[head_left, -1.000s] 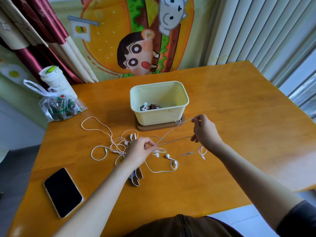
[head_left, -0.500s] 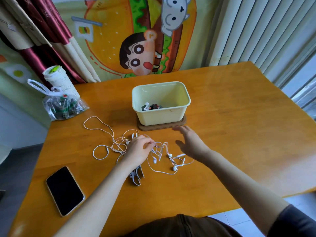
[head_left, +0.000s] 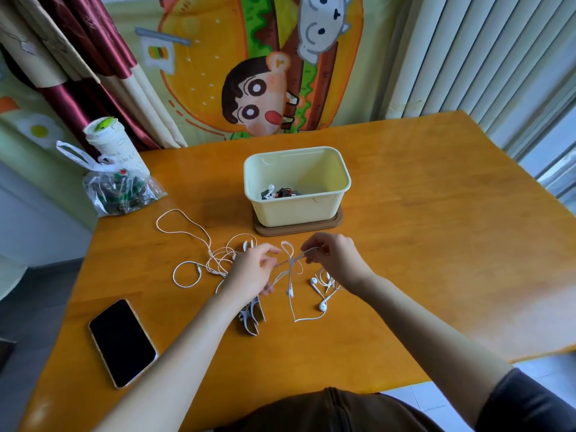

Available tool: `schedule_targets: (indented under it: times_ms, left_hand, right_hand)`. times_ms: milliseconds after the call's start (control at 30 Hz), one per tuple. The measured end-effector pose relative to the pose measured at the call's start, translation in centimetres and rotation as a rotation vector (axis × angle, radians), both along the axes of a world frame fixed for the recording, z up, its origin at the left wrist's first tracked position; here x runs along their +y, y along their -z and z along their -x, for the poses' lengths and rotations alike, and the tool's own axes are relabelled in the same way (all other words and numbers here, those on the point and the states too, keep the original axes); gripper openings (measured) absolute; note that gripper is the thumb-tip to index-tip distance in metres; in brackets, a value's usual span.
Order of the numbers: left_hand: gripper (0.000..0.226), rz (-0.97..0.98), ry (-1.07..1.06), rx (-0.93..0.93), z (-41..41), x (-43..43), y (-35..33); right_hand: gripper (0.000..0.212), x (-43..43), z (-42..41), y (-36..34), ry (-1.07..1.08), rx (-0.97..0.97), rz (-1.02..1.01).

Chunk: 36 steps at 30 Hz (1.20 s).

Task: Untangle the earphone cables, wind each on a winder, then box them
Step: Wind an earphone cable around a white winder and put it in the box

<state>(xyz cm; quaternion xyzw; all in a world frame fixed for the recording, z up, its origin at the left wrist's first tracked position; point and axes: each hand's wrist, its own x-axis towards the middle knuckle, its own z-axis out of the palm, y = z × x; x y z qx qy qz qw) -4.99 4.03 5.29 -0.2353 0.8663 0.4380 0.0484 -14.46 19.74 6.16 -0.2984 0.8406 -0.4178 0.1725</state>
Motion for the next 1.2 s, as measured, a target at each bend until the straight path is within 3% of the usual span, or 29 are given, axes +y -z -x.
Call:
schedule_targets:
  times_ms: [133,367,467,567,600,700,800,933,1100,1200]
  left_hand:
    - [0.033,0.153,0.104,0.093,0.7,0.8,0.1]
    - [0.008,0.134,0.182,0.063,1.5,1.0,-1.1]
    - [0.006,0.009,0.165,0.015,1.7,0.7,-1.5]
    - [0.006,-0.285,-0.047,0.001,1.6,0.4,-1.7]
    - [0.007,-0.282,-0.113,0.025,1.6,0.1,-1.7]
    - [0.008,-0.038,-0.203,0.117,1.7,-1.0,-1.3]
    - [0.008,0.075,-0.135,0.195,1.9,-1.2,-1.8]
    - [0.009,0.195,0.027,0.298,2.5,0.0,-3.6]
    - [0.009,0.253,0.049,0.391,3.0,0.4,-4.6]
    - [0.008,0.290,0.068,0.452,3.2,0.4,-4.9]
  right_hand:
    - [0.010,0.2,-0.2,-0.4,-0.066,0.022,0.031]
    - [0.007,1.2,0.5,-0.7,-0.080,0.097,0.010]
    - [0.006,1.5,1.0,-0.7,-0.089,0.133,-0.013]
    - [0.005,1.8,1.0,-0.9,-0.119,0.227,-0.037]
    - [0.004,1.9,1.0,-0.9,-0.140,0.272,-0.050]
    - [0.006,2.6,1.1,-0.4,-0.268,0.281,-0.243]
    - [0.021,2.8,0.9,0.0,-0.372,0.239,-0.473]
    - [0.024,0.9,0.2,-1.3,-0.160,0.260,-0.138]
    - [0.030,-0.6,0.6,-2.8,0.012,0.301,-0.127]
    - [0.030,-0.7,0.7,-3.6,-0.026,0.345,-0.118]
